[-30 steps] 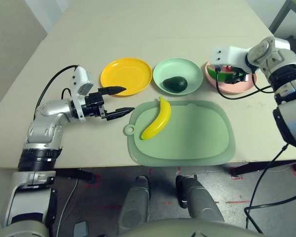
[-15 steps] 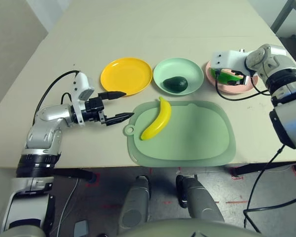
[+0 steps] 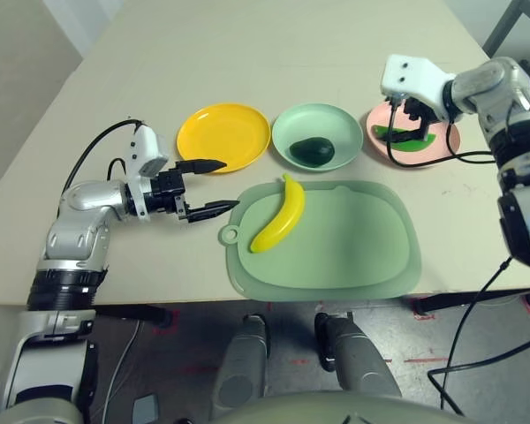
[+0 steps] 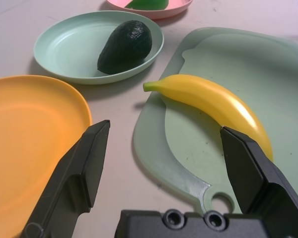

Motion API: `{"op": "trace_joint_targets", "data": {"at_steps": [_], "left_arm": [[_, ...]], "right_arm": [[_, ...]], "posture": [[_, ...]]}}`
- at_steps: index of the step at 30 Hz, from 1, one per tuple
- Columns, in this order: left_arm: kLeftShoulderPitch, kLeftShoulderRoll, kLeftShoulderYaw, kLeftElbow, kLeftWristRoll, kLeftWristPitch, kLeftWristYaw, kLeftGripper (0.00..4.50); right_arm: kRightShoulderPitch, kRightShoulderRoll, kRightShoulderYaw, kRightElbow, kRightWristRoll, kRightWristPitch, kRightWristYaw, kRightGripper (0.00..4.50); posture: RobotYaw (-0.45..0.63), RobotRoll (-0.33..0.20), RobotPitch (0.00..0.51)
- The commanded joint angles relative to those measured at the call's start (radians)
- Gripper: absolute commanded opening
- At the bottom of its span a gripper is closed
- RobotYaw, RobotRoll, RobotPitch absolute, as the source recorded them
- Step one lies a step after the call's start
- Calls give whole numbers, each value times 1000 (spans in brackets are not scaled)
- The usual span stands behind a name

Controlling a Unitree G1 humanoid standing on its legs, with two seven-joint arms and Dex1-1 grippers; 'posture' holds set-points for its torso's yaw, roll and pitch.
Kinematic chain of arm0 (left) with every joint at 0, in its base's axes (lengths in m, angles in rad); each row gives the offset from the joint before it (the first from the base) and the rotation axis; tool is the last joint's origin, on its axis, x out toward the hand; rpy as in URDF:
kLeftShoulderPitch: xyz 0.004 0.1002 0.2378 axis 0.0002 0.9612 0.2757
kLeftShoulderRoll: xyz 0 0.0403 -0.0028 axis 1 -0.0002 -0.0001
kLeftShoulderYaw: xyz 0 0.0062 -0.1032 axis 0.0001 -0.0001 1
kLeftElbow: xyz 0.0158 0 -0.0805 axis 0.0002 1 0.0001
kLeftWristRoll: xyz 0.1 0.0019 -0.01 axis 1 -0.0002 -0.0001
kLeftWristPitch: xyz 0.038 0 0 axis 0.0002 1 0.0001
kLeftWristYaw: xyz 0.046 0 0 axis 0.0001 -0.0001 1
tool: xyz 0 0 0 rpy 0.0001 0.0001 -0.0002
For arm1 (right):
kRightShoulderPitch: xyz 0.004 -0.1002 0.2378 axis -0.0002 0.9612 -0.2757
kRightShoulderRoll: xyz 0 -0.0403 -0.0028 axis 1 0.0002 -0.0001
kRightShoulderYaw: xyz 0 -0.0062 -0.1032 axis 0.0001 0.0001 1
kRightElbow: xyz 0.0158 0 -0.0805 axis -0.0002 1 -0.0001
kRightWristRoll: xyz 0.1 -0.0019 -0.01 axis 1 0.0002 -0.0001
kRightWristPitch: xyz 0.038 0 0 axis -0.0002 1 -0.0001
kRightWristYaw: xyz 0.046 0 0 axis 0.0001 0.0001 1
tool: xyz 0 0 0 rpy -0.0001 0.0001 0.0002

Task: Place the fruits into color-matched plates.

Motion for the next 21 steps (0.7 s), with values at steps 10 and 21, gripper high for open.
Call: {"op": "trace_joint_targets", "data": {"at_steps": [10, 21], "left_arm": [[-45, 44, -65, -28, 52, 100, 7, 4500], [-87, 107, -201, -374, 30, 697, 159, 4500]], "right_arm": [[764, -143, -188, -1018, 489, 451, 79, 4483], [957, -160, -199, -1048, 513, 147, 95, 4483]], "posture": [[-5, 0, 193], [2, 0, 200]]}}
